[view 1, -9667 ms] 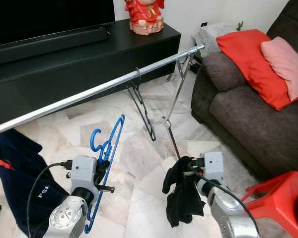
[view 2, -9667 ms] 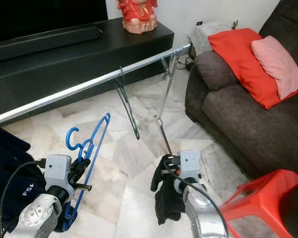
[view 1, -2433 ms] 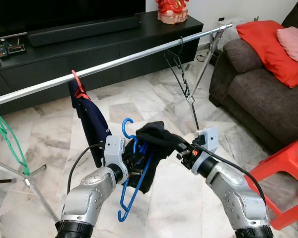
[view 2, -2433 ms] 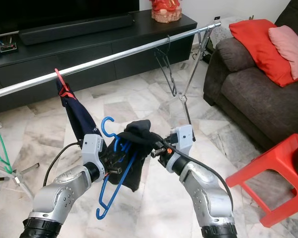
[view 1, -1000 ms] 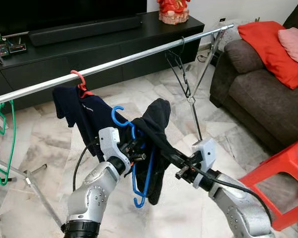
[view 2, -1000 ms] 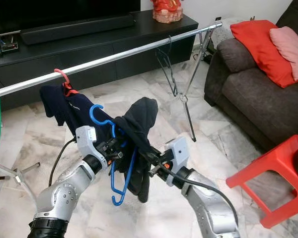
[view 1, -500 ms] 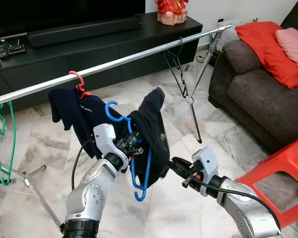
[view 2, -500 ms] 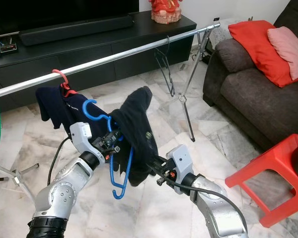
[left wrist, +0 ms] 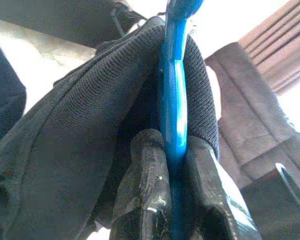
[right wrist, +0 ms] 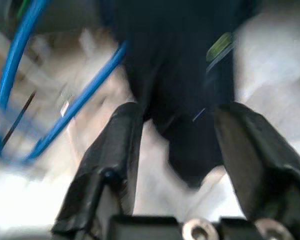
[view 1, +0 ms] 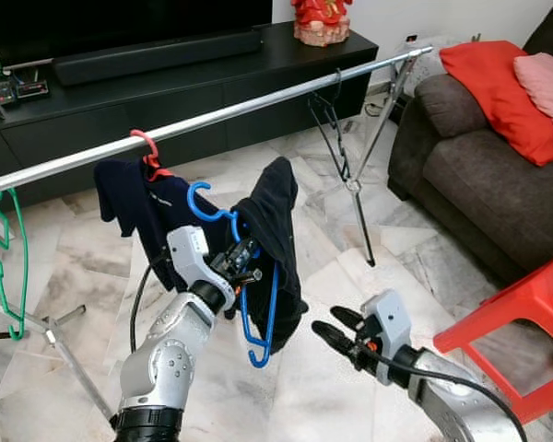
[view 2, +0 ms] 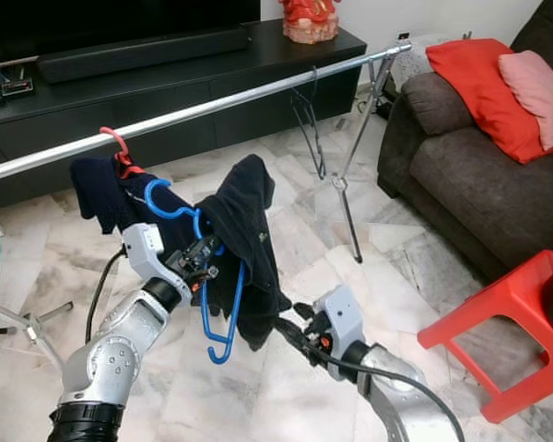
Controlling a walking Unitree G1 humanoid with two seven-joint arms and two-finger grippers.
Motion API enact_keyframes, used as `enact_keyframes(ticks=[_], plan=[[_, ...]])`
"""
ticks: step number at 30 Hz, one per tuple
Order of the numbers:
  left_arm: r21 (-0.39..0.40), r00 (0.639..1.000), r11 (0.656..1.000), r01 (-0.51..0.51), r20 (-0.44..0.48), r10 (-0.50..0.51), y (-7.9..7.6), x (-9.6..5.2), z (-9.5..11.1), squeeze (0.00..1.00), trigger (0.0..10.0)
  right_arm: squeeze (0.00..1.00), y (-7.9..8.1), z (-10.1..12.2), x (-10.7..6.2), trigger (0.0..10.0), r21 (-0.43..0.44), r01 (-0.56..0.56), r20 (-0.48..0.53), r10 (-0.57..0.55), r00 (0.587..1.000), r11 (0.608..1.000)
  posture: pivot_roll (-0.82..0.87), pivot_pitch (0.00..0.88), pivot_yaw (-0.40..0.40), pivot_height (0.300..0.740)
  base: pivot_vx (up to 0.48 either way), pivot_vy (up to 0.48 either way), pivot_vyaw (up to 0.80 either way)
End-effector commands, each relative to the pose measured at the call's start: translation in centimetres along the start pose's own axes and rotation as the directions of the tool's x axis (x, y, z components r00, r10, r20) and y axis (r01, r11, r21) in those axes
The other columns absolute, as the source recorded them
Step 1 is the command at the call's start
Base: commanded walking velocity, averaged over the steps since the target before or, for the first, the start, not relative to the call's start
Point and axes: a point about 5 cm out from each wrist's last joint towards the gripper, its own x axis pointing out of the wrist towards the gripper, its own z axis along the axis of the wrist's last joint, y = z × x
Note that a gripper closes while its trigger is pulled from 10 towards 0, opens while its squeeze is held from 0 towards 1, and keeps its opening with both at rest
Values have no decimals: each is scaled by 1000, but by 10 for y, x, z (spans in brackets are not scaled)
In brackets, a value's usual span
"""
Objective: Hang hanger
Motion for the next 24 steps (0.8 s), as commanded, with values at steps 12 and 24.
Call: enact_keyframes(ticks=[12,24], plan=[[131,961,960,246,-161,-224,0,-16,-4,0,10000,0,-76,122,-43,10000,-225,240,286,-171,943,944,-38,175,-40,740,0,0,0],[165,791,830,533,-447,-419,-4,-45,-34,0,10000,0,-77,125,-60,10000,-415,-336,-144,304,942,846,-64,179,-49,740,0,0,0]])
